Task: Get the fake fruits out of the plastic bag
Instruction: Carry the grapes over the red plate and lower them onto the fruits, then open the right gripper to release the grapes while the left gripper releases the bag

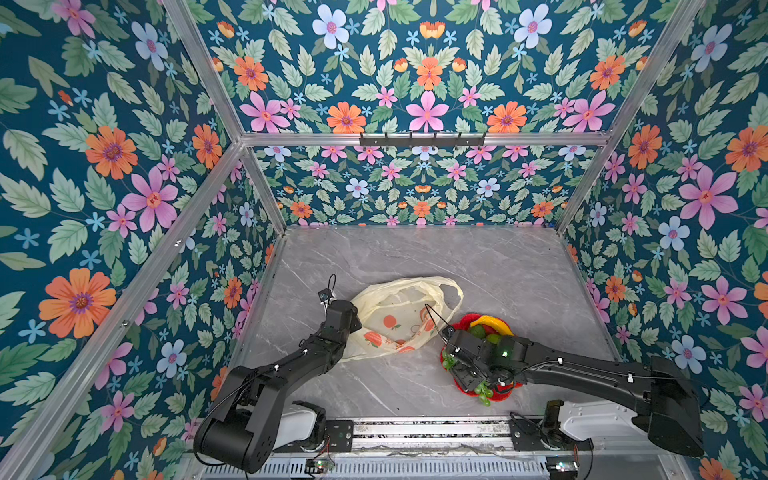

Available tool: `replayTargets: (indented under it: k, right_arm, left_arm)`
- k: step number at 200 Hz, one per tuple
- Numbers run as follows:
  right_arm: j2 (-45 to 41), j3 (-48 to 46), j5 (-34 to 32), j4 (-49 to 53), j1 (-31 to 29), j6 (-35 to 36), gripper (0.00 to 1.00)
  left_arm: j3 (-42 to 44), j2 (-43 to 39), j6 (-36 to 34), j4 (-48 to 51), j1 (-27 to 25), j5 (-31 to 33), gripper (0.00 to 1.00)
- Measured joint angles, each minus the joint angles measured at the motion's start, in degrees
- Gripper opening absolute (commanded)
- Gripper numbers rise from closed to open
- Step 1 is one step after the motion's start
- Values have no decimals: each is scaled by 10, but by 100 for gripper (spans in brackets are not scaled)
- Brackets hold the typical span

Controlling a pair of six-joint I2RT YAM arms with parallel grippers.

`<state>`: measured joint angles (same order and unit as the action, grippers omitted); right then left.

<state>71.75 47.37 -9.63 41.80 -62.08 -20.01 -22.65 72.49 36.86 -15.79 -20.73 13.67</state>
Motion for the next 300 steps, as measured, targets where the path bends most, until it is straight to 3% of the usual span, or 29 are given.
replayTargets:
  k: [40, 90, 135, 197, 244, 300]
  right_arm:
    - [-9, 28, 4, 32, 2, -10, 72]
    - [-42, 21, 7, 48, 23, -24, 60]
    - [-28, 8, 50, 41, 25, -38, 51]
    - [-12, 16, 59, 45, 26, -40, 61]
    - [-60, 30, 34, 54, 29, -39, 68]
    - [-141, 37, 37, 54, 196, -108, 74]
  left_arm:
    - [0, 0, 0, 0, 0, 0, 0]
    - [0, -2, 0, 0, 1, 0, 0]
    - [0, 2, 0, 0, 1, 0, 0]
    - [-1, 3, 0, 0, 1, 0, 0]
    - [-9, 4, -2, 2, 1, -1, 0]
    - [-95, 65, 23, 8, 1, -7, 0]
